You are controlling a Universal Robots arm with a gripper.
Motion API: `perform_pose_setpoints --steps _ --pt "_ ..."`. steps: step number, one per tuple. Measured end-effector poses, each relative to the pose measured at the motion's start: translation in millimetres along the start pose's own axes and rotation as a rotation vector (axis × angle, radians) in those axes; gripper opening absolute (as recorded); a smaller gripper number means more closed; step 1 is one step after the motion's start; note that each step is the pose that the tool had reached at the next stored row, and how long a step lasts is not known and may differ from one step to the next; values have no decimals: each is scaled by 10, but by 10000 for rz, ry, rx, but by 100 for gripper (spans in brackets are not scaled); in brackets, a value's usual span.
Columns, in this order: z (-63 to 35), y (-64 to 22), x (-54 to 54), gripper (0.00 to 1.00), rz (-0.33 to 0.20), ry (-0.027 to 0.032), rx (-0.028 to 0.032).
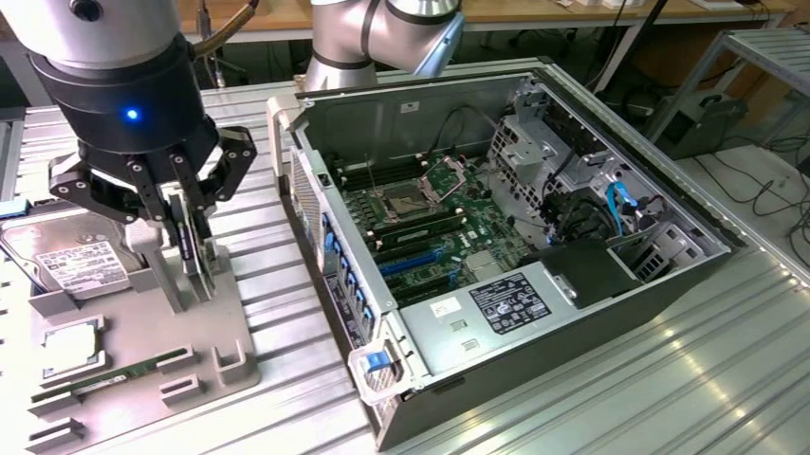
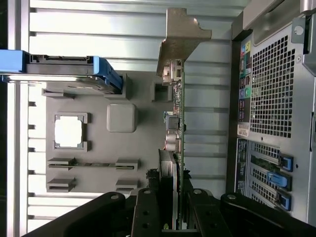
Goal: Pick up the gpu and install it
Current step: 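Pick up the gpu and move the gpu toward the slot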
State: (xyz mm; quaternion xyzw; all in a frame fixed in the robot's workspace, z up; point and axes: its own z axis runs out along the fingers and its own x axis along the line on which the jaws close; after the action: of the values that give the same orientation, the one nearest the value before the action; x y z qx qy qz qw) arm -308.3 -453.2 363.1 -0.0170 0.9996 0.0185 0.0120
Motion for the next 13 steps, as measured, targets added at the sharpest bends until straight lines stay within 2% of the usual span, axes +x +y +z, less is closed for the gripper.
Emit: perform_pose_setpoints --steps 13 --pt "-174 6 -4 27 0 -1 0"
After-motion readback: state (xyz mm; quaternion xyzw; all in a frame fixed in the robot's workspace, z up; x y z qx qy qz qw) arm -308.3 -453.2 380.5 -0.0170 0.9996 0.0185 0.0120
